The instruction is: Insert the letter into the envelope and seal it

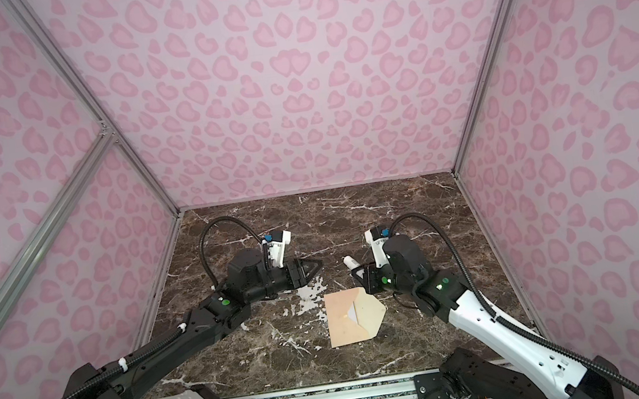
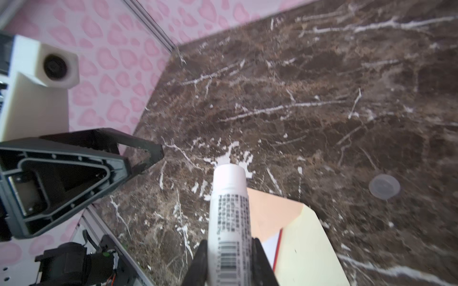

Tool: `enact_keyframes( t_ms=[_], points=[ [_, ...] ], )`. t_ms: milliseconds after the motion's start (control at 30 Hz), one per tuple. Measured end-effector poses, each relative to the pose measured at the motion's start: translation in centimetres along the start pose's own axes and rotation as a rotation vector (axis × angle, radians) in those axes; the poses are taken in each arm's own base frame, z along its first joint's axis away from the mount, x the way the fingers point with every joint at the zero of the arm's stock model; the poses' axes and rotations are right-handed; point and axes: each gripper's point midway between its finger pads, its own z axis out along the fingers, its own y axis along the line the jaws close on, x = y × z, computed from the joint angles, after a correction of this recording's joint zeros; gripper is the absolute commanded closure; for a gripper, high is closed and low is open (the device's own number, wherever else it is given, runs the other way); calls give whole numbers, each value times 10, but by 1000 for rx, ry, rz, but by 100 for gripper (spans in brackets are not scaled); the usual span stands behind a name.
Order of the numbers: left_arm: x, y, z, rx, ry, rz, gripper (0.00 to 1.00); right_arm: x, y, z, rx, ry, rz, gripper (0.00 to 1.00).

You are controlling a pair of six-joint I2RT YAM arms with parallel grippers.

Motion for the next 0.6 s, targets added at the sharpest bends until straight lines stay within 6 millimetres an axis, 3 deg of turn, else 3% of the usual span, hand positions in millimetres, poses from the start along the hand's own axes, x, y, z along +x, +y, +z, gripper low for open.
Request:
enact_keyframes(
  t_ms=[167,367,600],
  points=[
    [-9,-16,-8,71,-66,-28,32,-17,7,-4,-114,-241,-12,100],
    [-14,-46,-3,188,-110,-43,25,-39,39,-16,-243,-427,-87,100],
    [-16,-74,9,294,-127,-49,21,-43,66,-24,-312,-528,-185,100]
  ],
)
